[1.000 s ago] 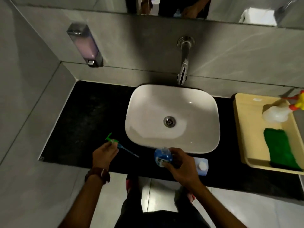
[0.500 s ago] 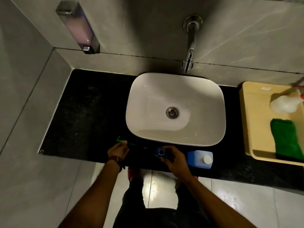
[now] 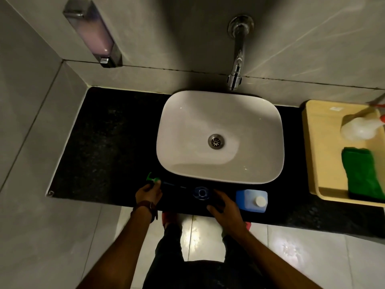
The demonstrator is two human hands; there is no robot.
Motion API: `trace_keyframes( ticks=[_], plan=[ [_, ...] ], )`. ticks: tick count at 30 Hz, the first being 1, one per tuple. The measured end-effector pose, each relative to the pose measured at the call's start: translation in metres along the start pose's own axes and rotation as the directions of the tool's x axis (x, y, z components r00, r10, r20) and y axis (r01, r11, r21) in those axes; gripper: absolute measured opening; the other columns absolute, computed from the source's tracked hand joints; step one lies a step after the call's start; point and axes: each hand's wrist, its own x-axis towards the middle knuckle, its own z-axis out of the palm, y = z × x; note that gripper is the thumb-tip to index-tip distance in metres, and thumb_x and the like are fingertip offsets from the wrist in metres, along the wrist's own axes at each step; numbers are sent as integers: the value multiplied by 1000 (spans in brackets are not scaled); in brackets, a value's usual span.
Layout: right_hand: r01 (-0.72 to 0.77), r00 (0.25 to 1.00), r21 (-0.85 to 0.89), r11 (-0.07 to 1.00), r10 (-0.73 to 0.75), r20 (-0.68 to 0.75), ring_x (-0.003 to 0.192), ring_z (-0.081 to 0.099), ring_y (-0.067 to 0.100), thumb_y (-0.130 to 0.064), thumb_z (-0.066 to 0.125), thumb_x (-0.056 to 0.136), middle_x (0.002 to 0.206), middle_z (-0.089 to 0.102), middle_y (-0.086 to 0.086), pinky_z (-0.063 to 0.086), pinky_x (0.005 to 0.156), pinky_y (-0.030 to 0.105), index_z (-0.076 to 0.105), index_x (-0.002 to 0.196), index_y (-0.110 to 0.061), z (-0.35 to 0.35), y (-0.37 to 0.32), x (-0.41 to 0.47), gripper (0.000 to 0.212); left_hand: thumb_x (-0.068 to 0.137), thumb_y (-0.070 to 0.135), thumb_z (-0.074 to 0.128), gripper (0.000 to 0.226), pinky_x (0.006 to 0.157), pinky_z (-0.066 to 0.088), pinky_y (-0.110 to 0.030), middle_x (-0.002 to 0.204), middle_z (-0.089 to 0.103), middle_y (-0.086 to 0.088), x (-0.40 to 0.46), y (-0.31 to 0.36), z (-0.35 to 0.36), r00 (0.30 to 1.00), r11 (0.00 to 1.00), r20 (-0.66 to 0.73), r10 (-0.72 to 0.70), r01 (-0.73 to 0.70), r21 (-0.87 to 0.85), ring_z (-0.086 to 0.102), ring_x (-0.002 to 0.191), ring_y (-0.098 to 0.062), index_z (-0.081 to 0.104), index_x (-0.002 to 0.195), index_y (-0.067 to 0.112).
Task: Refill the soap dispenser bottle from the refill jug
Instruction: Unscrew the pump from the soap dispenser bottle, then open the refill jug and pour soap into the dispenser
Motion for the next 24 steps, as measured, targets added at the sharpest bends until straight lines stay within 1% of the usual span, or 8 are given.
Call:
trace_keyframes(
  ticks=[4,7,10,13,15,17,20,24],
  plan=[
    [-20,1000,-84,996,19,-4,101,66,-2,-12,79,90,107,64,-24,47,81,1,65,129,-23,-10,16,-22,43,97,3,59,7,99,47,-54,99,62,-23,-13,-25,-8,999,996,42,21,-25,82,59,99,-37,58,95,-3],
    [-57,998,-146,988,57,-3,89,71,5,-14,76,92,102,69,-17,55,74,9,73,119,-16,-24,30,-39,28,94,12,68,11,89,57,-55,95,68,-21,-24,-57,-16,993,888,86,77,-107,446,66,86,-36,64,94,2],
    [-107,992,-184,977,94,-81,78,73,10,-11,71,94,90,75,-5,61,76,29,76,105,-14,-49,49,-55,13,91,17,71,13,84,61,-52,89,74,-19,-42,-86,-16,969,660,243,52,-215,719,71,79,-32,68,97,5],
    [-154,963,-106,982,125,-241,78,72,3,-3,73,90,87,74,-9,55,68,13,72,92,-28,-76,60,-64,25,91,21,71,5,87,59,-37,94,75,-7,-59,-108,2,858,348,514,-17,-476,807,71,85,-20,69,92,17],
    [-177,936,-19,984,162,-312,87,70,0,-2,76,87,94,70,-17,52,69,7,64,96,-40,-93,61,-63,41,93,25,69,19,86,53,-19,110,72,-1,-71,-116,24,759,200,647,-77,-624,756,67,94,-11,66,111,19],
    [-165,935,4,986,157,-319,96,65,-11,-3,82,81,105,64,-26,48,74,0,59,111,-41,-106,60,-58,53,93,22,69,42,93,48,-15,128,64,1,-83,-124,47,680,194,730,-70,-709,678,63,110,-9,57,132,16],
    [-89,970,-7,996,86,-227,109,51,-30,-5,90,70,121,55,-33,42,80,-5,48,138,-33,-121,57,-45,84,89,11,71,64,107,48,-36,143,52,-2,-103,-131,80,612,285,791,22,-762,582,57,127,-19,42,146,13],
    [9,990,-53,999,-16,-141,114,44,-33,-15,96,66,127,49,-35,38,88,-6,41,140,-37,-126,43,-32,95,85,4,73,85,111,46,-40,153,42,-4,-118,-129,109,536,313,837,108,-818,483,49,137,-19,27,155,15]
  ],
)
